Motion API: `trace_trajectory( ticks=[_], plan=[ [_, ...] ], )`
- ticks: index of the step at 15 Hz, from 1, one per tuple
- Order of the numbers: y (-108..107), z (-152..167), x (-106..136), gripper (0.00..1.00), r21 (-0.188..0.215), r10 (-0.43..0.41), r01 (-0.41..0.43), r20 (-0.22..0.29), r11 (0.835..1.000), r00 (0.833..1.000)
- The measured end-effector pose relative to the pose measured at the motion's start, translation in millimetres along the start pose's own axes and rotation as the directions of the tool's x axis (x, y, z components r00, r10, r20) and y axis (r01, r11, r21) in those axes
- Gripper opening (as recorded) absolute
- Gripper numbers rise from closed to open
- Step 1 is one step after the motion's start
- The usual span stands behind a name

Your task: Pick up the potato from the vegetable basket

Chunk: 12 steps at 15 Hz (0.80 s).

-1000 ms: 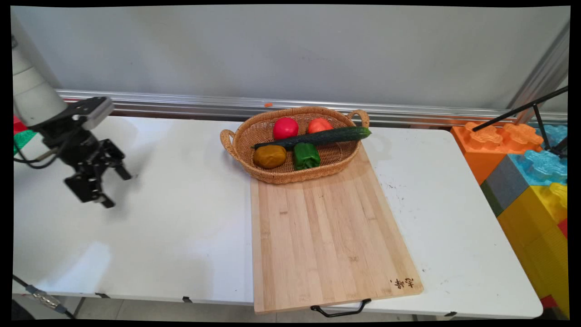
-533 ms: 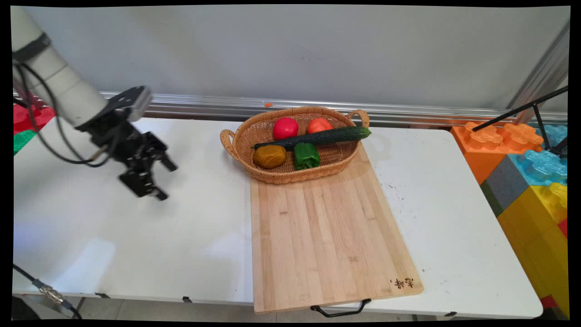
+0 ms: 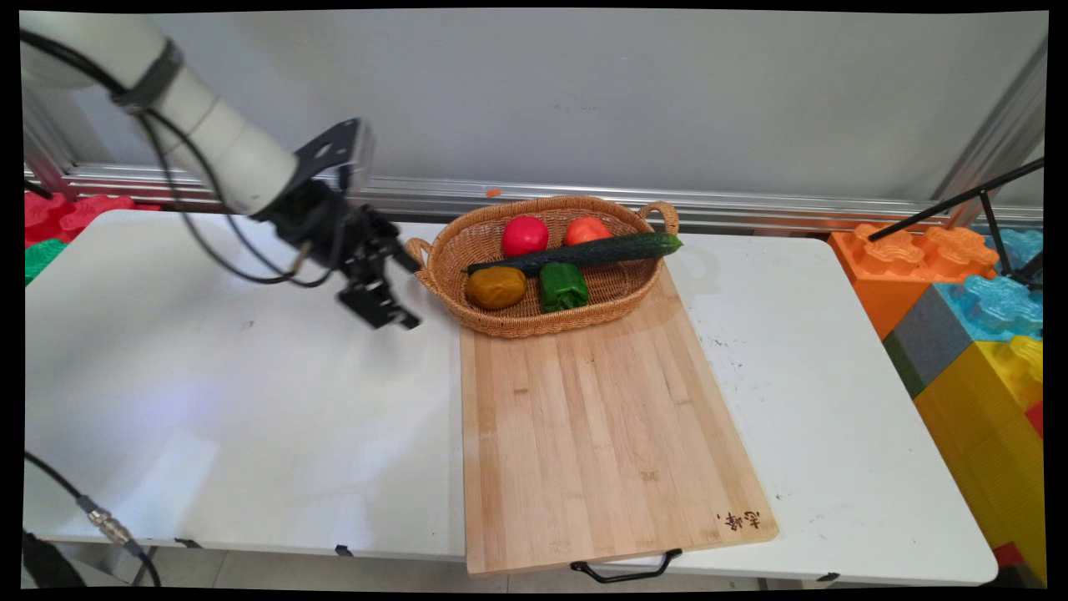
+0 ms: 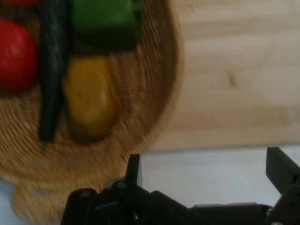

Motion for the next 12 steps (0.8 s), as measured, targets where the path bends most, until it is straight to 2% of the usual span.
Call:
trace_trajectory(
  ticks=[3,6,12],
  plan=[
    [-4,13,33,1.0,0.068,0.014,-0.013,-0.021,0.998,1.0],
    [-9,26,54,1.0,0.12,0.008,-0.007,-0.013,0.993,1.0],
    [-29,60,64,1.0,0.181,-0.05,0.041,0.042,0.983,0.998]
  ],
)
